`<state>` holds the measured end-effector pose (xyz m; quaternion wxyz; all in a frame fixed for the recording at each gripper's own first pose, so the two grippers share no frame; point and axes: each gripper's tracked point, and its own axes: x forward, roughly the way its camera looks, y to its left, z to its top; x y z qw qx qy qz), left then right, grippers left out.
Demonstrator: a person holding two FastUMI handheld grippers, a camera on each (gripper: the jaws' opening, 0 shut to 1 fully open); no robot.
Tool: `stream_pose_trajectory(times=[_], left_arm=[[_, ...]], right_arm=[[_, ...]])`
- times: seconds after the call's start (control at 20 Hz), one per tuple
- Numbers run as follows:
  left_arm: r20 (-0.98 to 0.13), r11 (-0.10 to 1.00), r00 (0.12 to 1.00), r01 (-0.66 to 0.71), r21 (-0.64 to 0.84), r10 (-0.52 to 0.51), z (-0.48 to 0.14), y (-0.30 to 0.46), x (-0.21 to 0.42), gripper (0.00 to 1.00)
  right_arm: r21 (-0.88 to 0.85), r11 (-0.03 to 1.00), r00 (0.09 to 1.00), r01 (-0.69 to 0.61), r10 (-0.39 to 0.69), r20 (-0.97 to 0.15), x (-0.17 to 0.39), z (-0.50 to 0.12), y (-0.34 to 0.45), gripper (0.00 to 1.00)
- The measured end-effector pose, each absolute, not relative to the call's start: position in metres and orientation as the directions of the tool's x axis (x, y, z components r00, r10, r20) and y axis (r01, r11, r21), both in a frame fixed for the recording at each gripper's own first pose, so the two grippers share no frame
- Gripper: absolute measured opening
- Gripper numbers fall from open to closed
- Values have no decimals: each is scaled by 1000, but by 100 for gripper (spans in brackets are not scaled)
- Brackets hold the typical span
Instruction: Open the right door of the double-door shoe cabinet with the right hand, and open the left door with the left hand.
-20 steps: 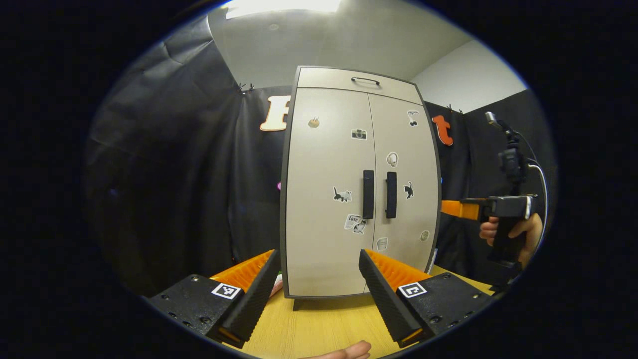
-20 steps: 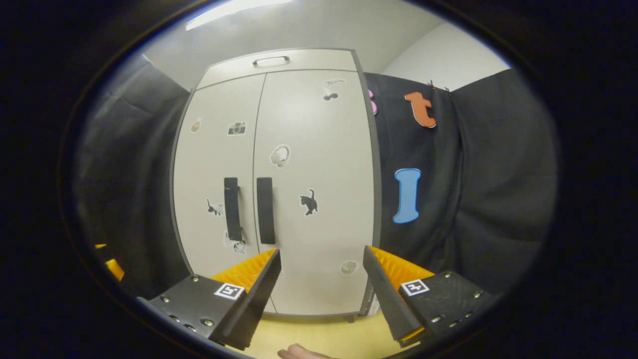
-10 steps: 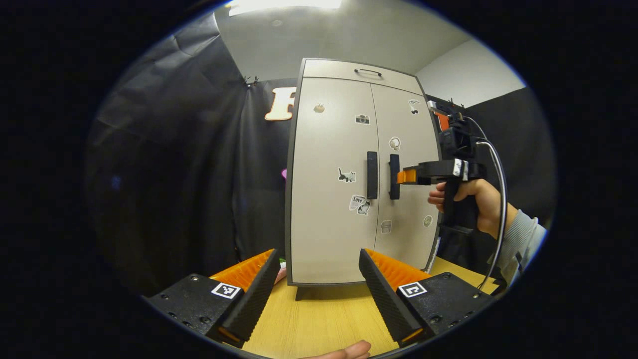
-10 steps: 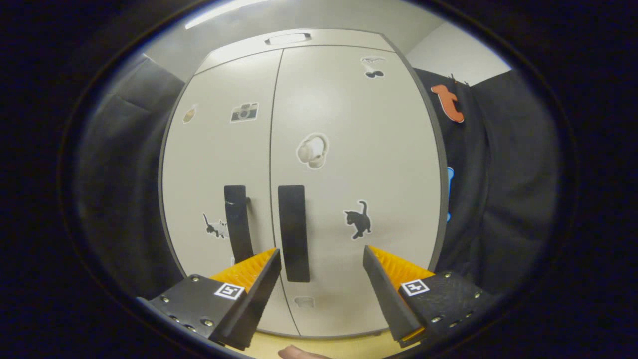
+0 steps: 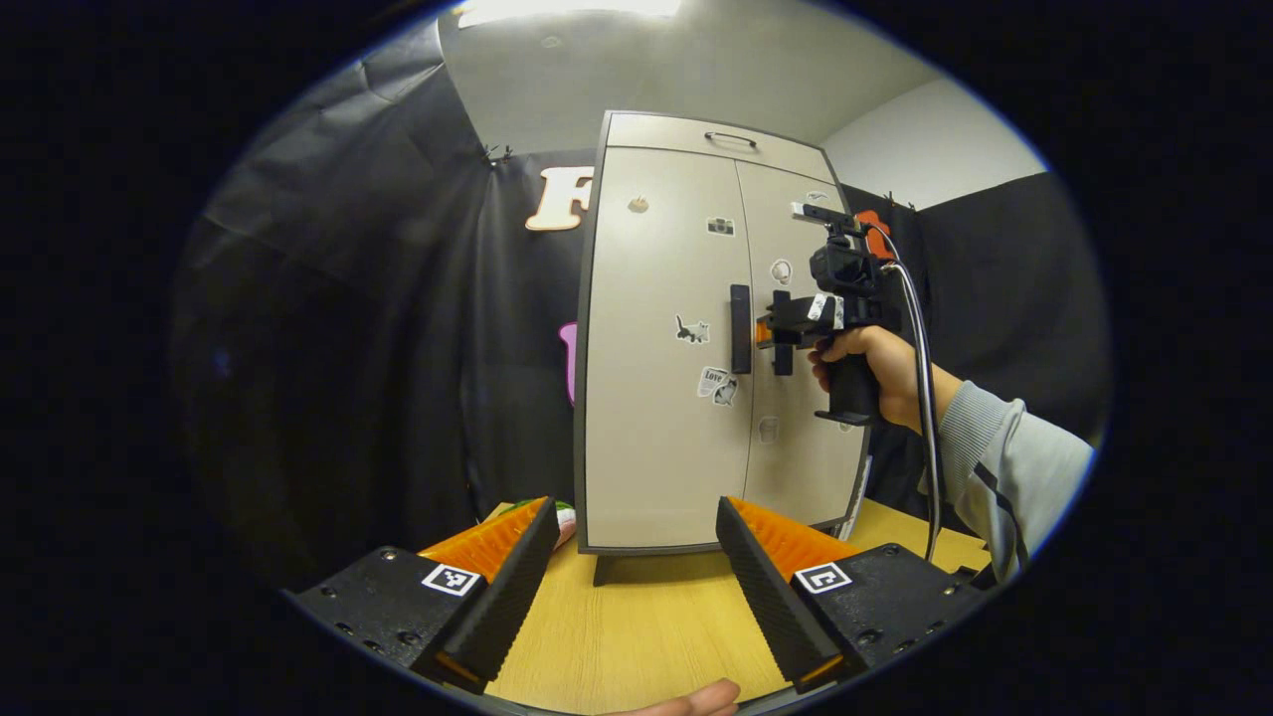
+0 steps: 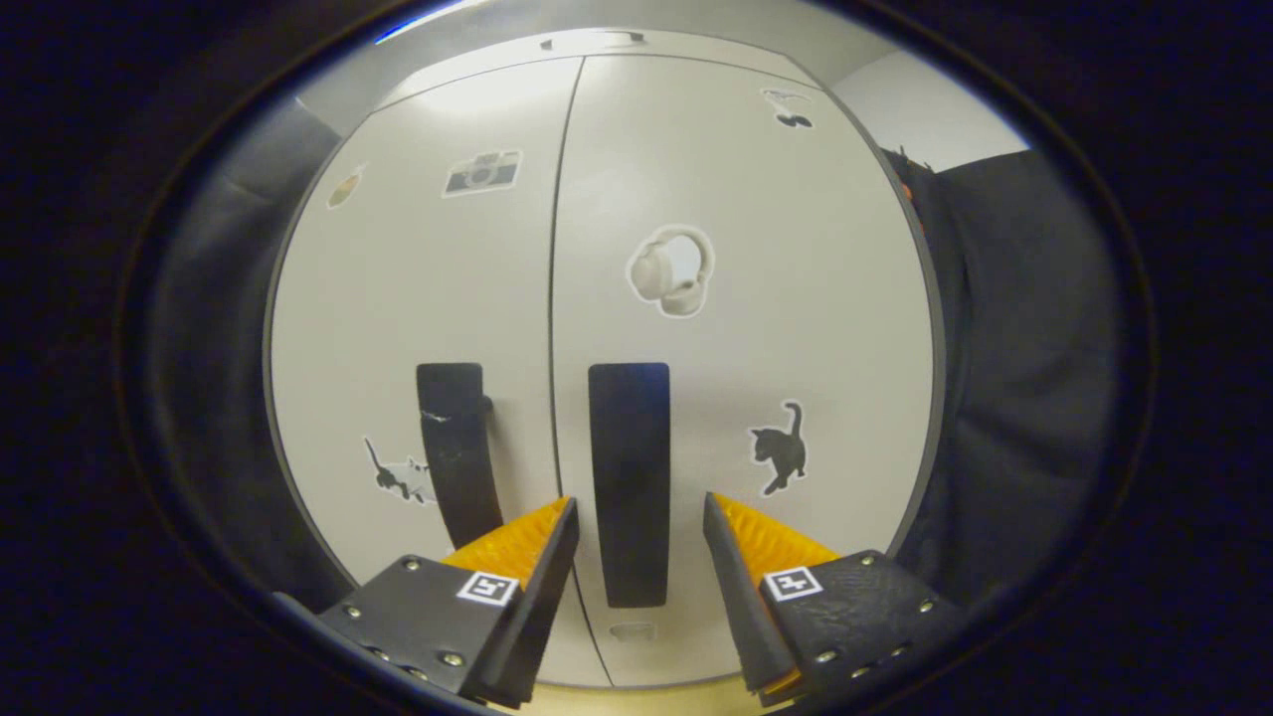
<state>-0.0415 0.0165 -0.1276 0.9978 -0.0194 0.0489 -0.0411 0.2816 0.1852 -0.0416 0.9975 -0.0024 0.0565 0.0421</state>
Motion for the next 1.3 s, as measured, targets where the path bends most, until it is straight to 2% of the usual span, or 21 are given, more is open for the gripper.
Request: stream_pose_trajectory(times=[0.05, 0.1, 0.15, 0.25, 0.3, 0.7, 1.3], left_arm=[[-91, 997, 993, 75, -37, -78, -127, 20, -40, 99], [-95, 997, 993, 72, -36, -75, -129, 22, -39, 99], [-95, 997, 993, 68, -42, -72, -130, 24, -39, 99], [-96, 996, 993, 66, -52, -71, -131, 25, -37, 99], [-104, 997, 992, 65, -51, -70, -134, 25, -36, 99], [-105, 999, 994, 37, -37, -41, -125, 27, -36, 99], [-94, 997, 994, 60, -42, -63, -104, 7, -46, 99]], right_arm=[[25, 995, 989, -101, 103, -102, 283, -39, 194, 67], [25, 994, 990, -104, 106, -91, 284, -36, 193, 42], [11, 996, 993, -89, 89, -82, 282, -31, 189, 41], [27, 994, 991, -106, 108, -84, 283, -34, 189, 27], [17, 993, 988, -121, 122, -99, 284, -36, 189, 25], [-1, 989, 983, -145, 144, -110, 269, -34, 184, 25], [14, 961, 955, -277, 277, -106, 236, -29, 169, 25]])
